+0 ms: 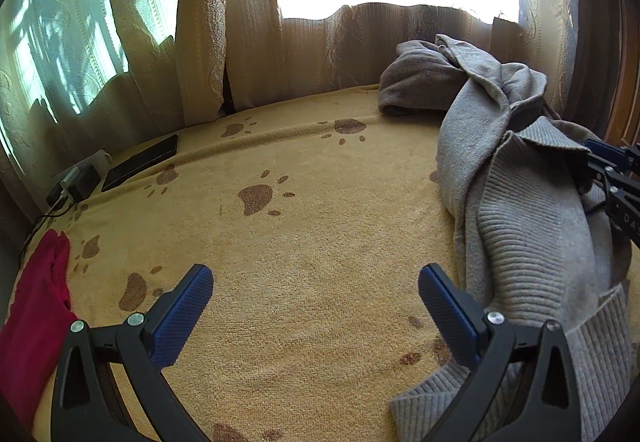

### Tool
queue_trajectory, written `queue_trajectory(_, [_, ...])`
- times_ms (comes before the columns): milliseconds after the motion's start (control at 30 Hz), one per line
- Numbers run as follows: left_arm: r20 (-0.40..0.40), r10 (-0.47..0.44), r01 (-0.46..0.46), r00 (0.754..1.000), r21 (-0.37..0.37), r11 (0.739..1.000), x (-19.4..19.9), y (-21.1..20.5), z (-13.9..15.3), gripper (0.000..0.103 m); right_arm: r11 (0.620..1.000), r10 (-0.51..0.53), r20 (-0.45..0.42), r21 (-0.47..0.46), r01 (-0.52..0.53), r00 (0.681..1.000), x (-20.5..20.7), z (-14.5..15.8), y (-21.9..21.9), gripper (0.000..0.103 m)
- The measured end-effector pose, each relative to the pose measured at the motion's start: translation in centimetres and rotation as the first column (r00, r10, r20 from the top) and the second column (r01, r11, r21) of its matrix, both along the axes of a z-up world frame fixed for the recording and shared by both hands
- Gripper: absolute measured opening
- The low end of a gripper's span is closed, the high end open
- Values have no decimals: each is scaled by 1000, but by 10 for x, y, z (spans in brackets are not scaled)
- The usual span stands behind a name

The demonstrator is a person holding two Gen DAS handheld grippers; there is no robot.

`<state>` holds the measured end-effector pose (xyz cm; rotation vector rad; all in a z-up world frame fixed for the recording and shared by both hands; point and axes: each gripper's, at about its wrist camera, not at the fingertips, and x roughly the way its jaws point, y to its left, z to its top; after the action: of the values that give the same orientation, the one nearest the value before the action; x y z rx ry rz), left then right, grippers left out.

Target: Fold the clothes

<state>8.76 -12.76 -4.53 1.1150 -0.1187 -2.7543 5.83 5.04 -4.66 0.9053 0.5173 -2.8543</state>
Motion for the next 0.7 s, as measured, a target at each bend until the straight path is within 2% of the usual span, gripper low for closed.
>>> queue_trajectory(400, [-20, -73, 72, 997, -20, 997, 11, 34, 15, 103, 981, -41, -161, 183, 71, 986, 37, 25, -8, 24])
queue_trajectory(700, [-37, -125, 125, 991, -12, 992, 21, 58, 28, 103, 983, -80, -203, 144, 111, 976, 61, 41, 13, 24])
